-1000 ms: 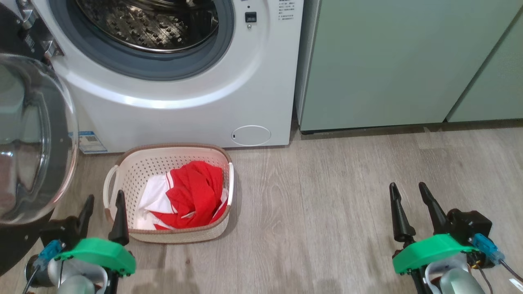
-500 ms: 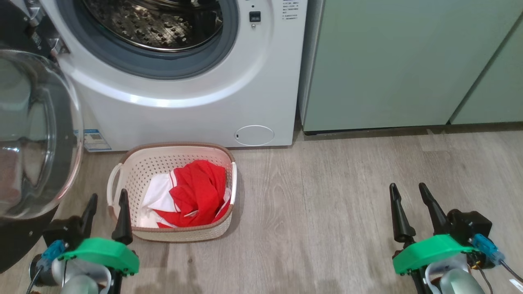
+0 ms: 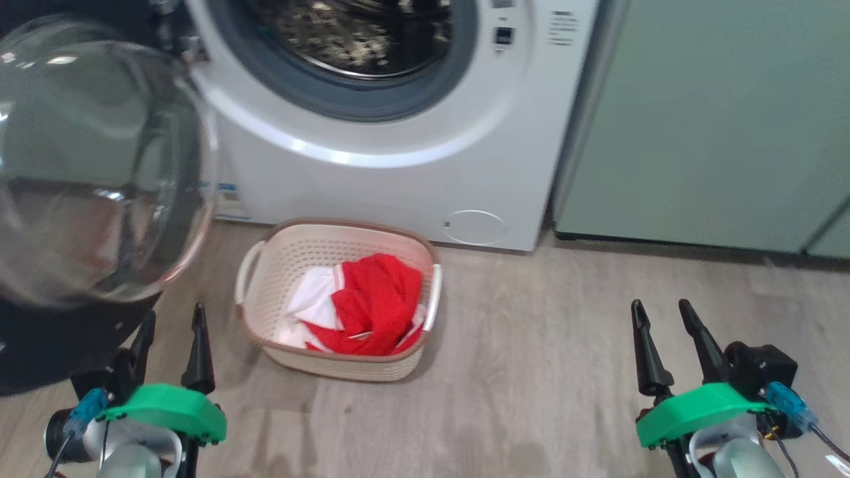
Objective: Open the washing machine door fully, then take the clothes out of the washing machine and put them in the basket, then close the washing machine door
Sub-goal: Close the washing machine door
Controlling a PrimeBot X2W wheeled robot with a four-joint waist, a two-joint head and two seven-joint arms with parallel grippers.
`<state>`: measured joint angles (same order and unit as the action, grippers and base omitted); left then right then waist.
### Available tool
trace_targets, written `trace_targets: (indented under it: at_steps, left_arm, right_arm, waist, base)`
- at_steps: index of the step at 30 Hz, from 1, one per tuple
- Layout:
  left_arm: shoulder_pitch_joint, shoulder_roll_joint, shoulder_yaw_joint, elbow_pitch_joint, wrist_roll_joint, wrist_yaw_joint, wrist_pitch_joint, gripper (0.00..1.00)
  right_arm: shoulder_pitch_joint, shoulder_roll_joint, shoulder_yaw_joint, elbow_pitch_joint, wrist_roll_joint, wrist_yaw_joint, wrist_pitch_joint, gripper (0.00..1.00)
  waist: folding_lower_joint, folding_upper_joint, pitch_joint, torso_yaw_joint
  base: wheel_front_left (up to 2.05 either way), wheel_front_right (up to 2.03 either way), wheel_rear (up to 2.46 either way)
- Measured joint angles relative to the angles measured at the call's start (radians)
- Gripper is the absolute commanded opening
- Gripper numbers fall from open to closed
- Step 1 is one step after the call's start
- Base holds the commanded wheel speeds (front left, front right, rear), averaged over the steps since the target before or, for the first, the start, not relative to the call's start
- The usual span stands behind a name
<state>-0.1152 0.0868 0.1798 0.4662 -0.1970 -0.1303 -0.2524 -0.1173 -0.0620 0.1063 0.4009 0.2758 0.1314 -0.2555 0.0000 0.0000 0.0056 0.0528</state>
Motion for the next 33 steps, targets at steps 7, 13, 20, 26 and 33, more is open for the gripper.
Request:
trace_targets:
  at_steps: [7,13,20,26,33]
  left_arm:
    - [0.000,-0.004,0.026,0.002,0.018,0.000,0.000,1.00]
    - [0.000,-0.005,0.036,0.008,0.022,-0.001,0.000,1.00]
    - [0.001,-0.005,0.041,0.009,0.030,-0.001,0.000,1.00]
    - [0.015,-0.005,0.087,-0.007,0.030,-0.001,0.000,1.00]
    - [0.021,-0.016,0.118,-0.036,0.029,-0.001,0.000,1.00]
  right_arm:
    - [0.010,0.003,0.002,0.001,0.001,0.000,0.000,1.00]
    - [0.017,0.007,0.006,0.001,0.001,0.000,0.000,1.00]
    - [0.017,0.009,0.008,0.001,0.001,0.000,0.000,1.00]
    - [0.013,0.011,0.041,0.004,0.001,0.000,0.000,1.00]
    - [-0.015,0.011,0.071,0.022,0.007,0.000,0.000,1.00]
  waist:
    - [0.0000,0.0000,-0.012,0.148]
    - [0.0000,0.0000,-0.017,0.268]
    - [0.0000,0.0000,-0.020,0.396]
    - [0.0000,0.0000,-0.012,0.456]
    - [0.0000,0.0000,-0.002,0.463]
  base:
    - [0.00,0.00,0.00]
    - [0.00,0.00,0.00]
    - [0.00,0.00,0.00]
    - [0.00,0.00,0.00]
    - [0.00,0.00,0.00]
